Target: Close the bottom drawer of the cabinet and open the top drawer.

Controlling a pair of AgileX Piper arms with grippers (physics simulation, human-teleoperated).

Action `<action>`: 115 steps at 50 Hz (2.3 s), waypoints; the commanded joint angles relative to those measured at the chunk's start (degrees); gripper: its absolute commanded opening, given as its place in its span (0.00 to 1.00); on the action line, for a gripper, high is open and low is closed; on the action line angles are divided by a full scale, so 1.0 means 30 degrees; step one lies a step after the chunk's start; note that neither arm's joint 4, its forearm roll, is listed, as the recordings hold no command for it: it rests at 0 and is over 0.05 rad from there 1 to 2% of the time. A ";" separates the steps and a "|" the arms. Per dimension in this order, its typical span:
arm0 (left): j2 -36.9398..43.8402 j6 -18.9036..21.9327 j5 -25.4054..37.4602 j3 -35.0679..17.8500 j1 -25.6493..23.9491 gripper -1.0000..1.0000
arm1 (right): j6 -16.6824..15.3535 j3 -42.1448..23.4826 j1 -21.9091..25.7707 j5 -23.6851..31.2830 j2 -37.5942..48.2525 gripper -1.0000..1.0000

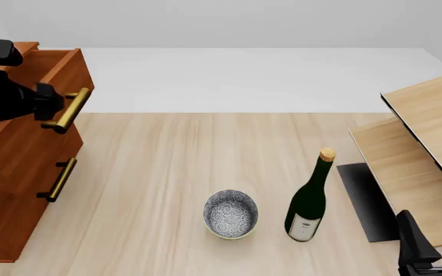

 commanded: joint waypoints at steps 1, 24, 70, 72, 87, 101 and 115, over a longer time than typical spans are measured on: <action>0.0078 -0.0314 -0.0244 0.0359 -0.0214 1.00 | -0.0006 -0.0002 -0.0004 -0.0005 -0.0002 1.00; -0.0135 -0.0729 -0.0154 0.0539 -0.1061 1.00 | 0.0001 0.0001 -0.0030 -0.0009 -0.0002 1.00; 0.0369 -0.1941 -0.0391 0.0495 -0.4978 1.00 | 0.0219 -0.0032 -0.0067 -0.0004 -0.0002 1.00; 0.0403 -0.1999 -0.0423 0.0479 -0.5158 1.00 | 0.0225 -0.0032 -0.0059 -0.0007 -0.0002 1.00; 0.0780 -0.2492 -0.0571 0.0135 -0.6054 1.00 | 0.0270 -0.0030 -0.0099 0.0002 0.0000 1.00; 0.1038 -0.2775 -0.0821 0.0175 -0.6502 1.00 | 0.0299 -0.0033 -0.0123 -0.0007 0.0000 1.00; 0.1089 -0.3257 -0.0895 0.0053 -0.7381 1.00 | 0.0294 -0.0021 -0.0130 -0.0018 -0.0002 1.00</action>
